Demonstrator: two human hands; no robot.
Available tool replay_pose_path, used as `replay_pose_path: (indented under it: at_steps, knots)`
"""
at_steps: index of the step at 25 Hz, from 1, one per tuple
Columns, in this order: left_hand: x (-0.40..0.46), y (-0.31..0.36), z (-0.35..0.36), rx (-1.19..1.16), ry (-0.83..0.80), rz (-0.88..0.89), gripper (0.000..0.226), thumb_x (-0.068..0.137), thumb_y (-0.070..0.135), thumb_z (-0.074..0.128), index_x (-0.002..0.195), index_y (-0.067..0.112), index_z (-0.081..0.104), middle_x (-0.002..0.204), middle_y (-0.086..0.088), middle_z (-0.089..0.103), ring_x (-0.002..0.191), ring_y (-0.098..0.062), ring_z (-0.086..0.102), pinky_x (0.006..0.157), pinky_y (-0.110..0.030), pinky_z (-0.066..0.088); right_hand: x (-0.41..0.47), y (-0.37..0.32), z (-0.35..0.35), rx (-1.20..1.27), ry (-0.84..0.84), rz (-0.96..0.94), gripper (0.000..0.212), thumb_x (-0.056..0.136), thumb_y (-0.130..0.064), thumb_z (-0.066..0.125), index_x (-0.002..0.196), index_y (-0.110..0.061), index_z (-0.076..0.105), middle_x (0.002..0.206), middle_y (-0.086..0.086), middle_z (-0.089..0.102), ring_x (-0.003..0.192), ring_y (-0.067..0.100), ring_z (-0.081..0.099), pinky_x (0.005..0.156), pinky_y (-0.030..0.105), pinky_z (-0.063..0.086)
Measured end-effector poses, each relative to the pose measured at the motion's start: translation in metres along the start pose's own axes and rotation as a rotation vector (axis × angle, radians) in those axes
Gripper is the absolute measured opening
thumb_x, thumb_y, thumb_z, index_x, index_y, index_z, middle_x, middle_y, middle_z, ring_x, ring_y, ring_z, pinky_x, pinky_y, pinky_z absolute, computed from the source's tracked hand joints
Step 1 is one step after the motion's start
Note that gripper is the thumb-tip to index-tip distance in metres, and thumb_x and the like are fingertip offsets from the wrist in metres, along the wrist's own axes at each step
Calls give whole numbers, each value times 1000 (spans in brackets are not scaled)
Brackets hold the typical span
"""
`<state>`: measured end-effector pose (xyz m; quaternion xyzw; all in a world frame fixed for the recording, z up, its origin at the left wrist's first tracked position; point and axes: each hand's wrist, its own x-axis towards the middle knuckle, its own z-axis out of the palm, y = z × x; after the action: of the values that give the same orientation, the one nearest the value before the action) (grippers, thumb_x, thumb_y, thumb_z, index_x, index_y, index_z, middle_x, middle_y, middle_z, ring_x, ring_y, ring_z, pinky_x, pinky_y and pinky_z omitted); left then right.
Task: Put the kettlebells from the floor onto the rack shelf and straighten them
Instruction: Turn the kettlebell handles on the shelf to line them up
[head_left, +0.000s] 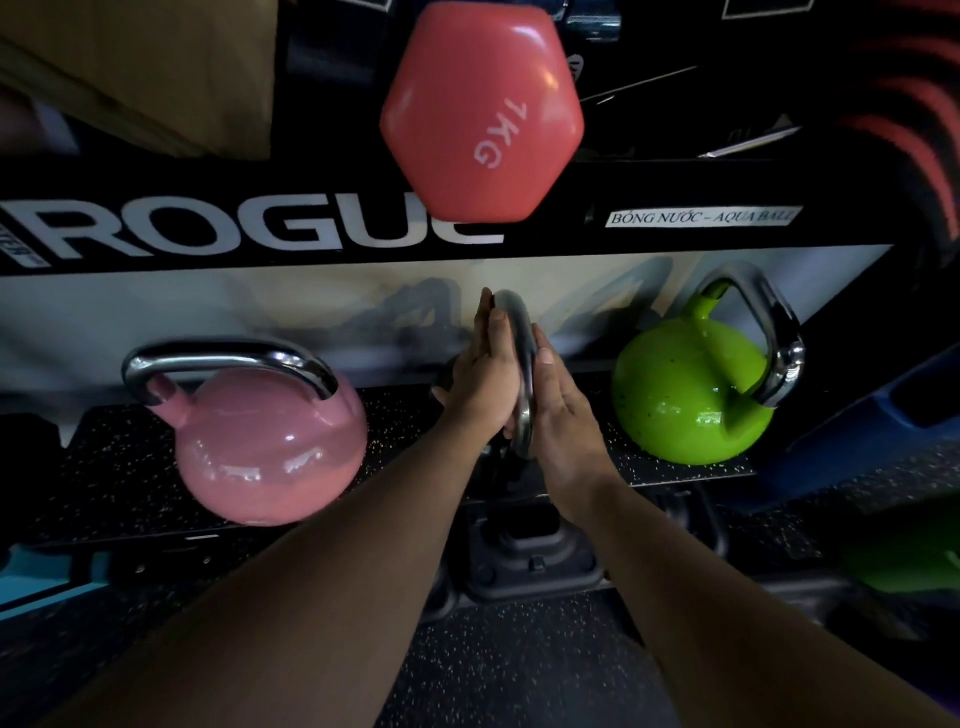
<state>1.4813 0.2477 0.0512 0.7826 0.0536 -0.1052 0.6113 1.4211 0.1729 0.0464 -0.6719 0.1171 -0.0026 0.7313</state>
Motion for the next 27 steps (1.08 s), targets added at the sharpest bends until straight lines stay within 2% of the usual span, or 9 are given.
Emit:
replay_pose_path:
  at_steps: [3,7,11,12,15,17,19,22,27]
  knots:
    - [-1,-1,-1,10,-5,3,56,84,71,11,140,64,11,155,1,39,135,-34,43,111,-64,24,-3,-2,0,-28,20,9,43,102,-49,33,142,-41,43,137,-7,59,121,9,58,108,39,44]
    - [0,-5,-1,53,-1,0,50,94,65,12,144,58,12,154,-5,40,137,-34,41,113,-61,23,-6,-5,1,8,-4,7,43,105,-39,29,146,-28,40,135,-14,52,106,-16,56,86,3,44]
    - [1,-7,-1,46,2,12,49,97,61,12,145,56,14,157,-1,35,141,-30,36,114,-59,21,-7,-7,0,-43,-6,-11,45,106,-33,29,148,-20,39,136,-12,49,98,-23,55,81,-2,39]
    - [1,-8,-1,46,2,23,49,97,61,12,146,55,14,158,0,33,142,-29,34,115,-58,19,-7,-7,0,-52,1,-16,45,105,-34,30,147,-21,40,136,-11,50,99,-24,55,83,-1,39]
    - [2,-10,-1,58,10,40,49,97,61,12,146,54,14,158,0,33,142,-29,34,115,-58,20,-9,-6,-2,-126,-1,-13,50,101,-51,35,139,-22,50,135,7,60,119,22,59,92,31,47]
    - [3,-10,-3,86,-1,62,51,98,60,12,148,50,13,158,-2,33,141,-30,36,115,-57,23,-10,-4,-3,-158,5,-15,51,99,-56,35,133,-22,54,127,14,63,113,35,60,89,42,50]
    - [3,-10,-7,118,-24,85,53,99,57,13,151,43,15,158,-4,33,141,-30,35,115,-56,24,-11,-6,-3,-182,-8,-30,46,101,-52,34,130,-23,55,118,16,66,102,34,64,84,44,53]
    - [-5,-9,-23,302,-31,82,52,99,56,20,146,36,31,148,-8,45,136,-32,40,112,-55,30,-3,-13,-8,-263,-5,-12,35,103,-40,39,133,-32,55,119,-1,68,104,14,65,87,27,52]
    - [-33,-19,-94,802,104,496,28,97,28,47,117,19,65,124,0,59,119,-23,47,99,-40,37,5,-45,-9,-1034,206,-381,24,87,-23,61,110,-19,65,105,16,61,99,42,53,82,46,47]
